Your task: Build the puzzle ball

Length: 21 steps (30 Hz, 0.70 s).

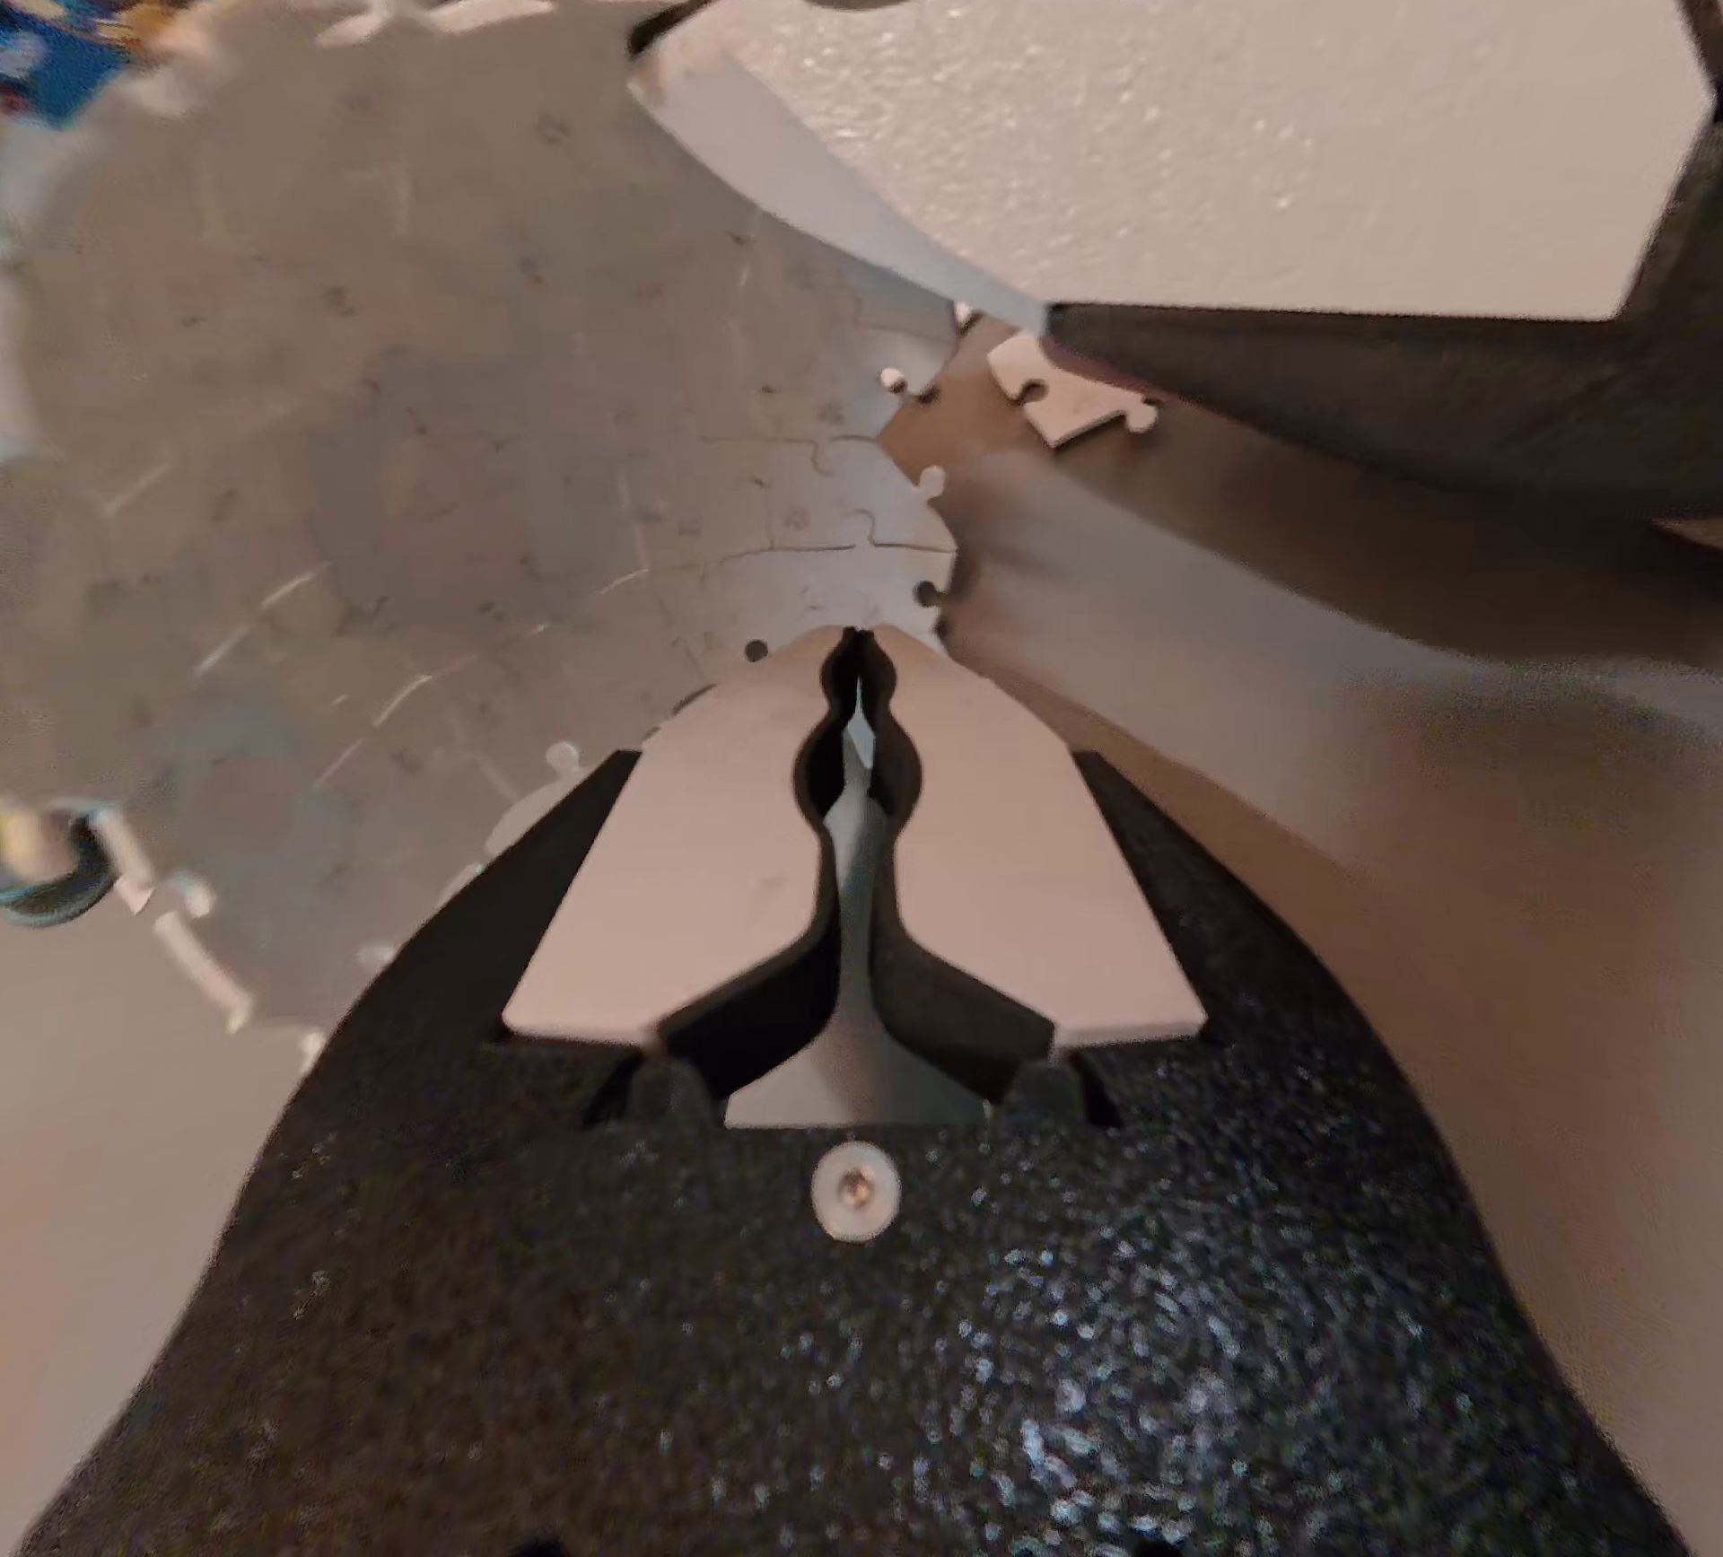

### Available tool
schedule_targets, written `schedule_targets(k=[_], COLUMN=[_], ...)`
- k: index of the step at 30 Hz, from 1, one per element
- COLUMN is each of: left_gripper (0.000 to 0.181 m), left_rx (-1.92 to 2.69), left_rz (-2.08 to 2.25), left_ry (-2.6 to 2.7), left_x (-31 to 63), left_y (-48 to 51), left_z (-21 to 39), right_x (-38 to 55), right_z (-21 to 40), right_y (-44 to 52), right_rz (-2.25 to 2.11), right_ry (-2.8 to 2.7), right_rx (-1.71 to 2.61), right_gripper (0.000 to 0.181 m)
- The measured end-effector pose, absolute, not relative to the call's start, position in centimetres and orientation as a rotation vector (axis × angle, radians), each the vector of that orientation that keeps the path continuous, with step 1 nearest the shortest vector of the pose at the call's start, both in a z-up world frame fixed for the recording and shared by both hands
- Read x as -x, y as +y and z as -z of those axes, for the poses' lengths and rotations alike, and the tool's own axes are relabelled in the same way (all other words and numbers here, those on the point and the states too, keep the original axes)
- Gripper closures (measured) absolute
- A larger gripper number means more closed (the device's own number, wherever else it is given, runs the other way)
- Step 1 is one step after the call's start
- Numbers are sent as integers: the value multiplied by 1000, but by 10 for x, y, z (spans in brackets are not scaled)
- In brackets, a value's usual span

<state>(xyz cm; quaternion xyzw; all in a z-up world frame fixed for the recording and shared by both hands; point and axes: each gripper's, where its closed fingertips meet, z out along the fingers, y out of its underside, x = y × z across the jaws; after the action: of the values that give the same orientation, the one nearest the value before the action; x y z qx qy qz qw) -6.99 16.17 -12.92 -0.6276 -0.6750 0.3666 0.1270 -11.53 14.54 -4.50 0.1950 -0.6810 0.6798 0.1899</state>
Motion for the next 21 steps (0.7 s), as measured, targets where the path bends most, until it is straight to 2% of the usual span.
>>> schedule_targets(k=[10, 21], left_gripper=[181, 181], left_rx=[1812, 1790], left_rz=[-951, -1103], left_ry=[-1977, -2042], left_x=[75, 61], left_y=[164, 150], left_z=[139, 128], right_x=[115, 115], right_z=[46, 46], right_y=[145, 146], right_rz=[-1904, -1909], right_ry=[-1921, -1918], right_rx=[-555, -550], right_gripper=[179, 179])
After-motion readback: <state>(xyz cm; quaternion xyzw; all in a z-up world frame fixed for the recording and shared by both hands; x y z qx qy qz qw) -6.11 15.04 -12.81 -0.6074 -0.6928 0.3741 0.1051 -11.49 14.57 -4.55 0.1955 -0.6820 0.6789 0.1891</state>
